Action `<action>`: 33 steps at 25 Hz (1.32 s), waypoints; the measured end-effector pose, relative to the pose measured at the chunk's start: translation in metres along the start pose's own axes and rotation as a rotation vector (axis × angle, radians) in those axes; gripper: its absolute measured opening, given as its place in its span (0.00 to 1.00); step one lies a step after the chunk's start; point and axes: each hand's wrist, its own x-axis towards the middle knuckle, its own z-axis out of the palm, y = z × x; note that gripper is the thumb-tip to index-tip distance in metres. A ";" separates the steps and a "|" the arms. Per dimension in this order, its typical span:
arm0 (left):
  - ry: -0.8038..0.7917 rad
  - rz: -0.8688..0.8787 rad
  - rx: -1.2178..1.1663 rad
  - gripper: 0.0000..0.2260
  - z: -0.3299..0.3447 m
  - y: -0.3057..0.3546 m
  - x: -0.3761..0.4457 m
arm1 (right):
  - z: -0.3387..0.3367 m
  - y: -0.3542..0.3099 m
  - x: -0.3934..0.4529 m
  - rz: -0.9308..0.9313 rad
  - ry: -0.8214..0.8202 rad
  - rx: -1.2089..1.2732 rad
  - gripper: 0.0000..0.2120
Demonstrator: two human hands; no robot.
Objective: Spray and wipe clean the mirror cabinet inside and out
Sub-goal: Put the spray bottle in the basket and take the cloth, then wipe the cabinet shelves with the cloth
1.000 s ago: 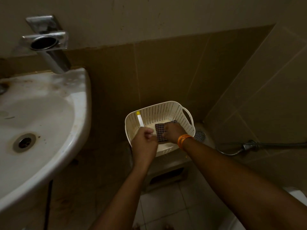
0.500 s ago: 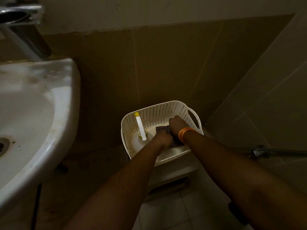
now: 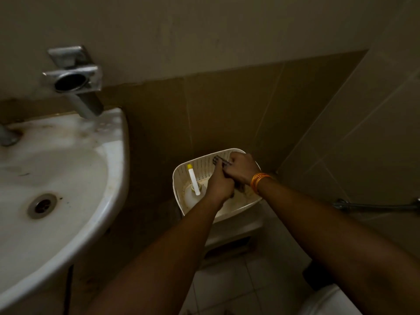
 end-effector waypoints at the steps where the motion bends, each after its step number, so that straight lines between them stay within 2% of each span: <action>1: 0.031 0.029 0.011 0.29 -0.006 0.016 -0.010 | -0.014 -0.009 -0.007 -0.008 0.030 0.090 0.10; 3: 0.127 0.099 0.080 0.30 -0.022 0.050 -0.032 | -0.047 -0.030 -0.022 -0.083 0.072 0.168 0.06; 6: 0.244 0.197 0.254 0.29 -0.051 0.092 -0.062 | -0.100 -0.066 -0.041 -0.227 0.046 0.230 0.02; 10: 0.349 0.408 0.536 0.14 -0.101 0.156 -0.102 | -0.177 -0.131 -0.064 -0.402 -0.034 0.211 0.03; 13: 0.385 0.487 0.593 0.13 -0.141 0.207 -0.144 | -0.227 -0.181 -0.086 -0.498 -0.135 0.254 0.06; 15: 0.380 0.490 0.556 0.13 -0.161 0.233 -0.161 | -0.250 -0.206 -0.094 -0.528 -0.136 0.325 0.09; 21: 0.367 0.607 0.384 0.11 -0.224 0.308 -0.236 | -0.318 -0.289 -0.135 -0.580 -0.233 0.506 0.05; 23: 0.341 0.641 0.209 0.10 -0.242 0.326 -0.261 | -0.335 -0.312 -0.146 -0.611 -0.244 0.587 0.03; 24: 0.328 0.645 0.096 0.12 -0.250 0.335 -0.273 | -0.344 -0.324 -0.154 -0.626 -0.253 0.644 0.03; 26: 0.329 0.643 -0.108 0.17 -0.265 0.353 -0.296 | -0.357 -0.349 -0.169 -0.646 -0.267 0.791 0.08; 29: 0.406 0.694 -0.283 0.16 -0.284 0.379 -0.321 | -0.368 -0.385 -0.185 -0.634 -0.332 1.008 0.16; 33: 0.566 0.769 -0.368 0.14 -0.319 0.412 -0.354 | -0.373 -0.433 -0.200 -0.689 -0.479 1.055 0.20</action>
